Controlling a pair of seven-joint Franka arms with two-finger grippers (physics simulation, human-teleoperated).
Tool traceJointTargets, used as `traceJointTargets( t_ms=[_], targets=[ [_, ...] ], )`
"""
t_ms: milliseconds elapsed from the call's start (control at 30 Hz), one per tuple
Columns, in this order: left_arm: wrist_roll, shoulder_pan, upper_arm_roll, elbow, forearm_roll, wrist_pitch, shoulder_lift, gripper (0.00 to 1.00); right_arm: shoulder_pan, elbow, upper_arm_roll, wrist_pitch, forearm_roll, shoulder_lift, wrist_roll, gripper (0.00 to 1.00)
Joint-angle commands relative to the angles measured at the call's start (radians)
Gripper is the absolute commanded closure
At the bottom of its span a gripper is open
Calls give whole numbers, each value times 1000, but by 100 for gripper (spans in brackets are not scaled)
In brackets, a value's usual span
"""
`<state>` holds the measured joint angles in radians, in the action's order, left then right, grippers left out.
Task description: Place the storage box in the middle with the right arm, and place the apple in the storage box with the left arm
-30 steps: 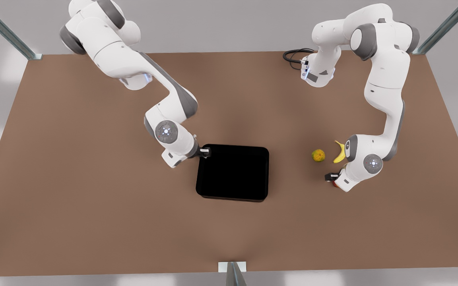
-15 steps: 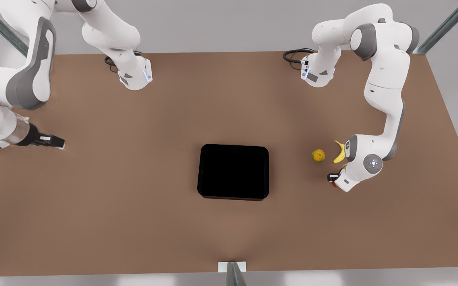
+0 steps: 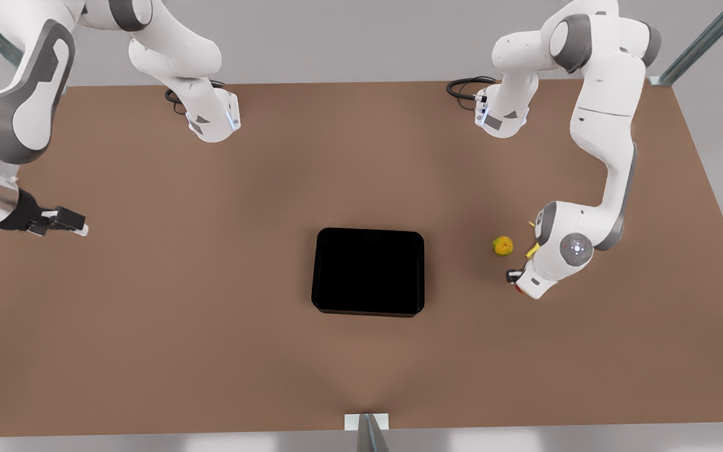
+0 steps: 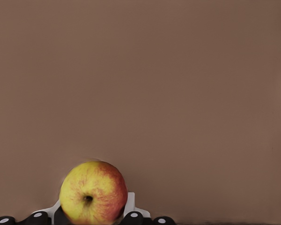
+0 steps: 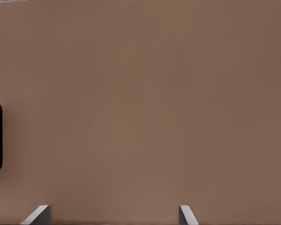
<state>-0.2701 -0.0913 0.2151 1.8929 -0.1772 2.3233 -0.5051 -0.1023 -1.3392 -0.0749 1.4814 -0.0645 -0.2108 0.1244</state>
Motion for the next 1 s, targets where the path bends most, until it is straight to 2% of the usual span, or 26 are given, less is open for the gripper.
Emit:
traceJointTargets(
  t_ms=[0,167,300,600,700,833,900,967],
  targets=[
    [-17,2,9,0,48,-1,2,37,1,0,0,3,0,-2,0,0],
    [-195,38,79,0,54,-16,11,37,-14,-5,0,0,0,-22,1,0],
    [-311,102,84,0,57,-64,59,36,-22,-3,0,8,-8,-24,1,0],
    [-612,344,84,-9,68,-62,89,36,-11,-5,1,8,-9,-24,1,0],
    [-679,426,84,-43,74,-56,74,36,-11,-3,1,8,-6,-24,3,0],
    [-770,499,84,-103,68,18,-15,35,-14,-3,1,10,-3,-24,4,0],
    [-775,509,82,-103,68,44,-29,32,-13,2,1,10,-3,-33,3,0],
    [-773,518,79,-103,62,70,-38,0,-14,2,1,10,-5,-33,3,0]
  ],
)
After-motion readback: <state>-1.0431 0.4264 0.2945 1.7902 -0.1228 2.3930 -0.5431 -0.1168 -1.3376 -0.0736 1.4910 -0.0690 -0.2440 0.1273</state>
